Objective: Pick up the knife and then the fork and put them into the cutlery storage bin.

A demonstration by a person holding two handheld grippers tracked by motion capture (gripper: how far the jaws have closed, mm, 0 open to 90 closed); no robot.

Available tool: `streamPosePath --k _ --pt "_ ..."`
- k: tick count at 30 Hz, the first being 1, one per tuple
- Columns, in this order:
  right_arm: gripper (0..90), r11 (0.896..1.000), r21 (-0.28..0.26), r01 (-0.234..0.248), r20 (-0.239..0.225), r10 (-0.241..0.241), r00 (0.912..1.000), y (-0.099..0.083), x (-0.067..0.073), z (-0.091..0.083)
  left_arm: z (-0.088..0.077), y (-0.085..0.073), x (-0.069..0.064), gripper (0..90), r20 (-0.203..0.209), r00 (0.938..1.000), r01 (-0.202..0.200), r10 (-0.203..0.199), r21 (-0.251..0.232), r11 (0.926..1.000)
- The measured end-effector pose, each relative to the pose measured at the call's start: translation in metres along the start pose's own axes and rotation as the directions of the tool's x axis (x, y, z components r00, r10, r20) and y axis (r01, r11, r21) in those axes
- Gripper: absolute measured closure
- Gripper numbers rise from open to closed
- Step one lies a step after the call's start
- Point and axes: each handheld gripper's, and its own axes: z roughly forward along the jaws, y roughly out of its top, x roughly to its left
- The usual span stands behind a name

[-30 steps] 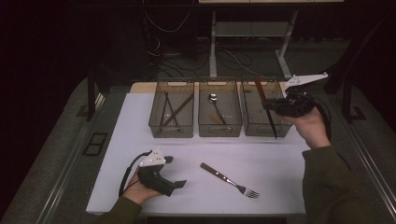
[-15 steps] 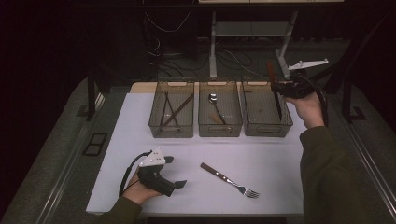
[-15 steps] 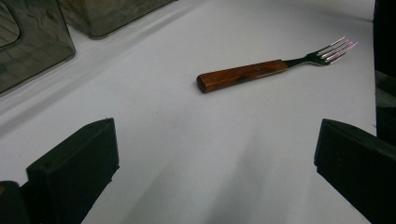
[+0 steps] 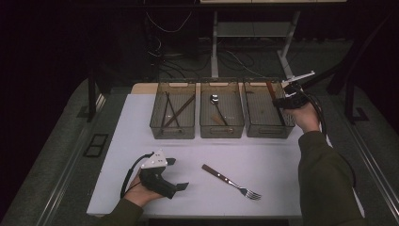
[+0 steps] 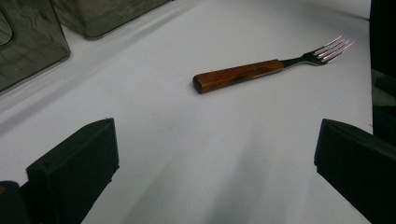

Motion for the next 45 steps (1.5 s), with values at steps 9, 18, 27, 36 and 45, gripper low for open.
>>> streamPosePath --k 9,18,27,36,45 --pt "48.1 0.998 -0.048 -0.038 0.013 0.039 0.9992 -0.007 0.001 -0.005 0.000 0.000 0.000 0.0 0.002 1.0000 -0.001 0.001 0.000 1.0000" --pt "36.5 0.992 -0.123 0.002 -0.072 -0.011 0.9974 -0.012 0.025 -0.039 0.000 0.000 -0.001 0.0 0.005 1.0000 -0.002 0.002 0.001 1.0000" --pt "35.3 0.986 -0.154 0.063 -0.131 -0.083 0.9879 -0.024 0.062 -0.070 -0.001 0.000 -0.001 0.0 -0.001 1.0000 -0.006 0.006 -0.003 1.0000" --pt "34.5 0.983 -0.138 0.121 -0.210 -0.148 0.9665 -0.051 0.097 -0.069 -0.002 -0.001 -0.001 0.0 -0.013 0.9999 -0.002 0.002 -0.001 1.0000" --pt "33.1 0.974 -0.055 0.220 -0.278 -0.226 0.9336 -0.068 0.141 -0.055 -0.003 -0.002 -0.001 0.0 -0.017 0.9998 -0.005 0.005 0.003 1.0000"
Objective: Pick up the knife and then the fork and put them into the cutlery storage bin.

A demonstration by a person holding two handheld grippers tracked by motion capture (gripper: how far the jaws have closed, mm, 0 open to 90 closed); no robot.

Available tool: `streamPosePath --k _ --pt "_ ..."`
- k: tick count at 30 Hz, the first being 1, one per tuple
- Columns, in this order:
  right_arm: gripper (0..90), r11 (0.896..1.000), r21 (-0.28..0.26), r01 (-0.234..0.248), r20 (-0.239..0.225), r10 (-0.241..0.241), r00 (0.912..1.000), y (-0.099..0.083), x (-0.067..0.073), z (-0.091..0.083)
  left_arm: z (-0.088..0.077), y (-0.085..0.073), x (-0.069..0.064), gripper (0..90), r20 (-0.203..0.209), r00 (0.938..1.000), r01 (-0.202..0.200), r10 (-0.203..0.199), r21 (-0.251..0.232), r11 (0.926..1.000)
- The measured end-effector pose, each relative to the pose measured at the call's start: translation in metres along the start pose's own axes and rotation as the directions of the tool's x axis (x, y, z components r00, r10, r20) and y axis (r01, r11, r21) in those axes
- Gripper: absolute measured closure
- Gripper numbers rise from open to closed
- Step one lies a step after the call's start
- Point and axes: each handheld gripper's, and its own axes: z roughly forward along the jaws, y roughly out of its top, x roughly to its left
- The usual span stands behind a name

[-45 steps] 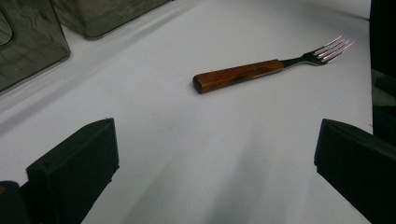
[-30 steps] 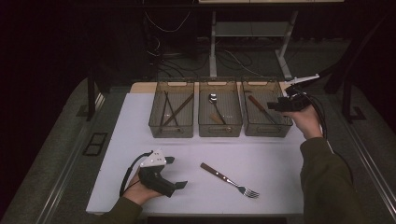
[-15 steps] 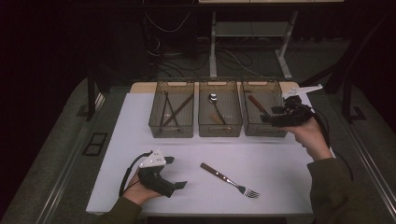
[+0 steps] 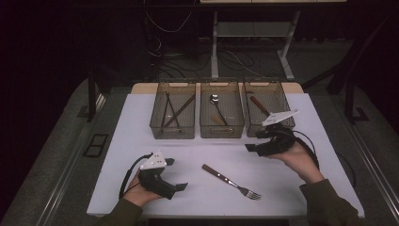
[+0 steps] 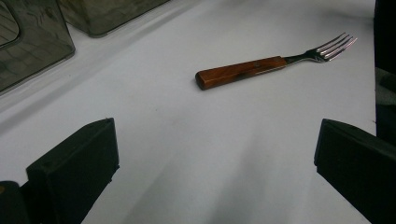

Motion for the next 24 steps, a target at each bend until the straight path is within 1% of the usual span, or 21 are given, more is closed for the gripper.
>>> streamPosePath --k 2,3,4,7,8,9,11,13,14,16,20,21,23,24 --pt "33.4 0.999 0.031 0.029 0.001 -0.029 0.9996 0.000 0.008 0.006 -0.001 -0.001 0.000 0.0 -0.003 1.0000 -0.004 0.004 0.002 1.0000" --pt "33.7 0.999 0.043 0.030 -0.010 -0.030 0.9995 0.000 0.012 0.009 -0.001 -0.001 -0.001 0.0 -0.004 1.0000 -0.004 0.004 0.001 1.0000" --pt "33.8 0.998 0.047 0.042 -0.023 -0.041 0.9989 0.000 0.016 0.012 -0.002 -0.002 -0.001 0.0 -0.005 1.0000 -0.006 0.006 0.004 1.0000" --pt "36.4 0.995 0.082 0.064 -0.050 -0.060 0.9970 0.001 0.029 0.022 -0.003 -0.003 -0.001 0.0 -0.009 0.9999 -0.007 0.007 0.008 0.9999" --pt "37.5 0.993 0.098 0.061 -0.059 -0.055 0.9967 0.001 0.034 0.026 -0.003 -0.003 -0.001 0.0 -0.009 0.9999 -0.007 0.007 0.007 0.9999" --pt "38.5 0.992 0.115 0.058 -0.074 -0.050 0.9960 0.002 0.038 0.029 -0.003 -0.003 -0.001 0.0 -0.008 0.9999 -0.008 0.008 0.007 0.9999" --pt "41.1 0.985 0.146 0.090 -0.092 -0.077 0.9928 0.003 0.048 0.037 -0.002 -0.003 -0.001 0.0 -0.005 0.9998 -0.021 0.021 0.009 0.9997" --pt "42.8 0.980 0.169 0.105 -0.102 -0.088 0.9908 0.005 0.055 0.043 -0.001 -0.004 -0.001 0.0 -0.003 0.9998 -0.021 0.021 0.010 0.9997" --pt "43.4 0.976 0.185 0.116 -0.109 -0.097 0.9893 0.005 0.059 0.046 -0.001 -0.004 -0.001 0.0 -0.002 0.9998 -0.019 0.019 0.009 0.9998" --pt "44.8 0.964 0.214 0.158 -0.119 -0.135 0.9837 0.006 0.065 0.053 -0.001 -0.004 -0.001 0.0 0.001 0.9998 -0.018 0.018 0.007 0.9998" --pt "48.1 0.941 0.273 0.199 -0.133 -0.168 0.9767 0.008 0.075 0.066 -0.001 -0.004 -0.001 0.0 0.002 0.9999 -0.017 0.017 0.007 0.9998" --pt "49.0 0.934 0.286 0.213 -0.140 -0.179 0.9737 0.008 0.077 0.069 -0.001 -0.004 -0.001 0.0 0.002 0.9998 -0.018 0.018 0.008 0.9998" --pt "51.1 0.920 0.323 0.222 -0.149 -0.183 0.9719 0.009 0.082 0.076 -0.001 -0.004 -0.001 0.0 0.003 0.9998 -0.019 0.019 0.009 0.9998" --pt "52.1 0.911 0.339 0.233 -0.153 -0.191 0.9695 0.010 0.084 0.079 -0.001 -0.004 -0.002 0.0 0.003 0.9999 -0.014 0.014 0.006 0.9999"
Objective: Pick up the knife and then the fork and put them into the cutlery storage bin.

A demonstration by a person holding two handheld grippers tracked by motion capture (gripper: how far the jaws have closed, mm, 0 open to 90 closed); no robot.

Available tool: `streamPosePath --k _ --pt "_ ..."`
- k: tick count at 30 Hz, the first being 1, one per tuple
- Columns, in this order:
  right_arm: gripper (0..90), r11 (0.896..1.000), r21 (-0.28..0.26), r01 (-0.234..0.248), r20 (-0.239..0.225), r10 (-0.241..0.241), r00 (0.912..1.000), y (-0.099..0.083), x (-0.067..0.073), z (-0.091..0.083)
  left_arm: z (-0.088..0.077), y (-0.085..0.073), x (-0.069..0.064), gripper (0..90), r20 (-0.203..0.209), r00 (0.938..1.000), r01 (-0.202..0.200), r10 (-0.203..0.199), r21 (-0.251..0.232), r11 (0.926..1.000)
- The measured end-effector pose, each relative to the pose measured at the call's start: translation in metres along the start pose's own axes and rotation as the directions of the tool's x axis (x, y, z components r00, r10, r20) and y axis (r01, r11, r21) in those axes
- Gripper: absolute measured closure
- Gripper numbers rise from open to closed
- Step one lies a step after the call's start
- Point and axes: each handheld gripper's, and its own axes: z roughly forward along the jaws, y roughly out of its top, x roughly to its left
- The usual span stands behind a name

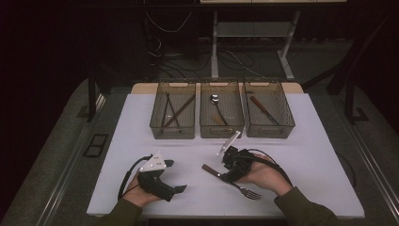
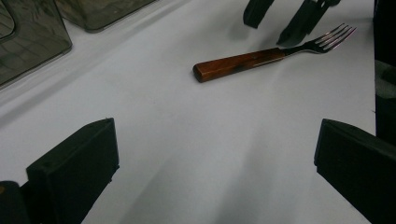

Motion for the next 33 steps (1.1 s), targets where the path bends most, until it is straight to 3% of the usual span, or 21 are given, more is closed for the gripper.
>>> streamPosePath --k 7,9,14,19,27,33 --pt "59.5 0.992 0.126 0.031 0.010 -0.033 0.9994 0.007 0.008 0.016 0.000 0.000 0.000 0.0 0.000 1.0000 0.006 -0.006 -0.006 1.0000" --pt "63.5 0.990 0.141 0.027 0.019 -0.030 0.9994 0.009 0.010 0.017 0.000 0.000 0.000 0.0 0.001 1.0000 0.005 -0.005 -0.008 1.0000" --pt "66.4 0.979 0.185 0.082 0.065 -0.095 0.9934 0.013 0.013 0.019 0.001 0.000 -0.001 0.0 0.005 1.0000 0.004 -0.004 -0.005 1.0000" --pt "76.0 0.968 0.228 0.101 0.074 -0.120 0.9900 0.018 0.019 0.021 0.000 0.000 -0.001 0.0 0.004 1.0000 0.006 -0.006 -0.007 1.0000" --pt "77.3 0.966 0.231 0.115 0.067 -0.133 0.9888 0.019 0.019 0.020 -0.001 0.000 0.000 0.0 0.003 1.0000 -0.002 0.002 -0.003 1.0000" --pt "77.3 0.984 0.166 0.071 0.016 -0.075 0.9971 0.011 0.008 0.013 -0.001 0.001 0.000 0.0 0.005 1.0000 -0.003 0.003 -0.003 1.0000"
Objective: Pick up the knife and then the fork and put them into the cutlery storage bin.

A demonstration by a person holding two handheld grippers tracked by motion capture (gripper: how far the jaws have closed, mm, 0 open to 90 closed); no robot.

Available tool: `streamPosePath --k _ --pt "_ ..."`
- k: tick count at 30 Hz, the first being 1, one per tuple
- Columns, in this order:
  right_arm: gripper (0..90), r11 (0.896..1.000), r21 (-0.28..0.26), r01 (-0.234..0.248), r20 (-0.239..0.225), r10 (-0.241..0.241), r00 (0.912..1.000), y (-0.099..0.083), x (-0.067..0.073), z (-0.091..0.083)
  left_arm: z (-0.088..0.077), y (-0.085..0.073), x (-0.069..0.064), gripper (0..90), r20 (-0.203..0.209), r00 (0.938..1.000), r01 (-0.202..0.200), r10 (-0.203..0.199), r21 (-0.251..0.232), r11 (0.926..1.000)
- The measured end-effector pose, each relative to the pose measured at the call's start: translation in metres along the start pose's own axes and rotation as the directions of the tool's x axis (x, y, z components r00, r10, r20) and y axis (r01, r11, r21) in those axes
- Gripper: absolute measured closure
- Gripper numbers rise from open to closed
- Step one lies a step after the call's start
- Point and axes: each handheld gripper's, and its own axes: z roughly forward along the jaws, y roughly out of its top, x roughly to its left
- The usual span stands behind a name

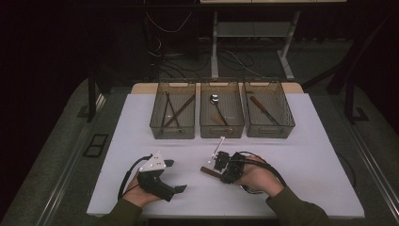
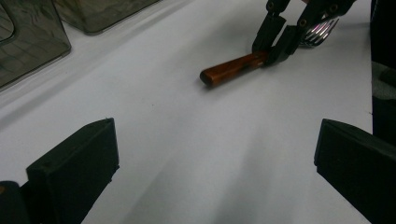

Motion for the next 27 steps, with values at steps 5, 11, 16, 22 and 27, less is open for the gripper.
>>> streamPosePath --k 5,11,16,22,27 --pt "77.6 0.998 -0.060 -0.037 -0.017 0.036 0.9992 -0.009 -0.009 -0.010 0.000 0.000 0.000 0.0 -0.001 1.0000 0.000 0.000 0.000 1.0000" --pt "77.8 0.990 -0.126 -0.069 -0.012 0.068 0.9976 -0.018 -0.020 -0.021 0.000 0.000 0.000 0.0 0.000 1.0000 -0.003 0.003 0.000 1.0000" --pt "77.8 0.975 -0.195 -0.111 -0.010 0.111 0.9938 -0.027 -0.030 -0.034 -0.001 0.001 0.000 0.0 0.000 1.0000 -0.002 0.002 -0.003 1.0000" --pt "77.8 0.938 -0.299 -0.175 -0.013 0.179 0.9838 -0.042 -0.044 -0.053 -0.001 0.001 0.000 0.0 0.003 1.0000 -0.004 0.004 -0.005 1.0000" --pt "77.8 0.890 -0.396 -0.226 -0.020 0.237 0.9713 -0.056 -0.056 -0.070 -0.001 0.001 0.000 0.0 0.004 1.0000 0.001 -0.001 -0.006 1.0000"
